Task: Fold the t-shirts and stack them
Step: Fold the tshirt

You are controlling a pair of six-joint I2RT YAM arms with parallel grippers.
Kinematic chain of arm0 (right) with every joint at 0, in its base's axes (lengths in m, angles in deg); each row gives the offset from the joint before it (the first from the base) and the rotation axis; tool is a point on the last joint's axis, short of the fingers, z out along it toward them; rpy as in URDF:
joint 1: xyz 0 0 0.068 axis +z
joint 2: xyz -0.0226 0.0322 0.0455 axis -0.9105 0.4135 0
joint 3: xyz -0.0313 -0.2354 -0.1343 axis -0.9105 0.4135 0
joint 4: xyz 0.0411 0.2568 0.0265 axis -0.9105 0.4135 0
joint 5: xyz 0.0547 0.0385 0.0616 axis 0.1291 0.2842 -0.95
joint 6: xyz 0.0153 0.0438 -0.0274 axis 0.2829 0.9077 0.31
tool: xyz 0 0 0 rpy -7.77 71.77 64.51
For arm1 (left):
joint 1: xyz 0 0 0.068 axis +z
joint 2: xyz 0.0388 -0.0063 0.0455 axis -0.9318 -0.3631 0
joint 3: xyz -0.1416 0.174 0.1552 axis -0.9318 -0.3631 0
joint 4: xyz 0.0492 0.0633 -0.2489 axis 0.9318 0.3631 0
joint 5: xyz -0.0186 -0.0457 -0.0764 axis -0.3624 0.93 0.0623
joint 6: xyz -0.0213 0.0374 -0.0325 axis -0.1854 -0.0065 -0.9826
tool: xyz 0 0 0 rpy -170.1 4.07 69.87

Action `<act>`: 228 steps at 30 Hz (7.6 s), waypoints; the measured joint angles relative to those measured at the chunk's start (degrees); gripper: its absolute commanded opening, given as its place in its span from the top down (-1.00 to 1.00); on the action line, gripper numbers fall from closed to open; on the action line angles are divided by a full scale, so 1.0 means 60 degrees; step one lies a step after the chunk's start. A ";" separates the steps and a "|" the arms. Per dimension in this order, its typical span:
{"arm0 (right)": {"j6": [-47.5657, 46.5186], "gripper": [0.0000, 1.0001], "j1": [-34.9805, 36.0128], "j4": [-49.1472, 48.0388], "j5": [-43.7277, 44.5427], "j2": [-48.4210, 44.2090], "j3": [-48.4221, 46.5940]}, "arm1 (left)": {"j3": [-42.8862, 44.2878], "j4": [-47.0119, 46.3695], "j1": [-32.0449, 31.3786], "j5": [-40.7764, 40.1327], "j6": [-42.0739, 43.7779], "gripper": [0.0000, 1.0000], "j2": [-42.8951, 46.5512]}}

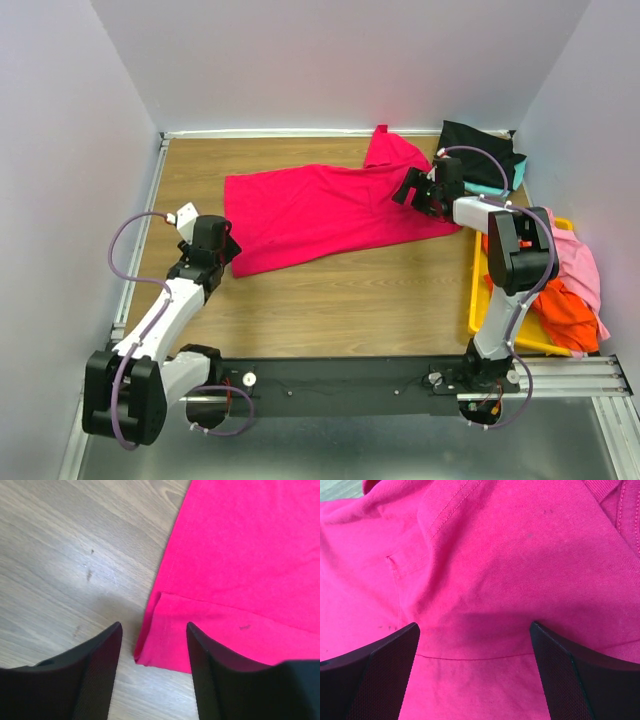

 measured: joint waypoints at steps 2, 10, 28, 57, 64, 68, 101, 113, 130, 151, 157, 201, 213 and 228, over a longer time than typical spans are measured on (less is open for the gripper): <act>-0.0015 -0.96 0.0000 0.0000 -0.0011 0.0000 0.0000 | 0.0015 0.0095 0.0004 0.0004 0.0015 -0.38 0.0124; -0.0138 -0.96 -0.0040 0.0000 -0.0175 -0.0007 0.0000 | 0.0444 -0.0157 -0.0262 -0.0058 0.0117 -0.38 0.0109; -0.0317 -0.96 0.0022 0.0015 -0.0215 -0.0102 0.0098 | 0.1566 -0.1268 -0.1322 -0.0076 0.0648 -0.16 -0.4138; -0.0353 -0.96 0.0029 0.0011 -0.0255 -0.0120 0.0127 | 0.0648 -0.1206 -0.2058 -0.0401 -0.0153 -0.14 -0.3122; -0.0397 -0.96 0.0029 0.0011 -0.0317 -0.0120 0.0131 | 0.0554 -0.1381 -0.2226 -0.0364 -0.0219 -0.14 -0.3428; -0.0412 -0.96 0.0029 0.0011 -0.0317 -0.0120 0.0131 | 0.0554 -0.1413 -0.2426 -0.0310 -0.0215 -0.11 -0.3705; -0.0426 -0.96 0.0076 0.0015 -0.0404 -0.0120 0.0131 | 0.0528 -0.1632 -0.1038 -0.0463 -0.0696 -0.07 -0.2776; -0.0488 -0.96 0.0084 0.0015 -0.0412 -0.0120 0.0131 | 0.0532 -0.1843 -0.0761 -0.0459 -0.0776 0.14 -0.3748; -0.0488 -0.96 0.0087 0.0015 -0.0412 -0.0120 0.0131 | 0.0528 -0.1891 -0.0758 -0.0521 -0.0561 0.94 -0.3701; -0.0488 -0.96 0.0091 0.0015 -0.0474 -0.0120 0.0131 | 0.0882 -0.1825 -0.0583 -0.1184 0.0029 0.90 -0.3646; -0.0484 -0.96 0.0095 0.0015 -0.0488 -0.0120 0.0131 | 0.1056 -0.1825 -0.0492 -0.1188 0.0109 0.47 -0.3945; 0.0091 -0.93 0.1446 0.0933 0.1654 -0.1024 0.0965 | 0.1632 -0.5905 -0.2707 0.0769 0.1260 -0.76 -0.6342; 0.0845 -0.93 0.2681 0.1093 0.2299 -0.2612 0.2761 | 0.0408 -0.6127 -0.2659 0.1370 0.1049 -0.76 -0.5173; 0.0922 -0.94 0.3082 0.3253 0.3027 -0.3989 0.2554 | 0.0412 -0.5147 -0.2659 0.0565 0.1056 -0.78 -0.2583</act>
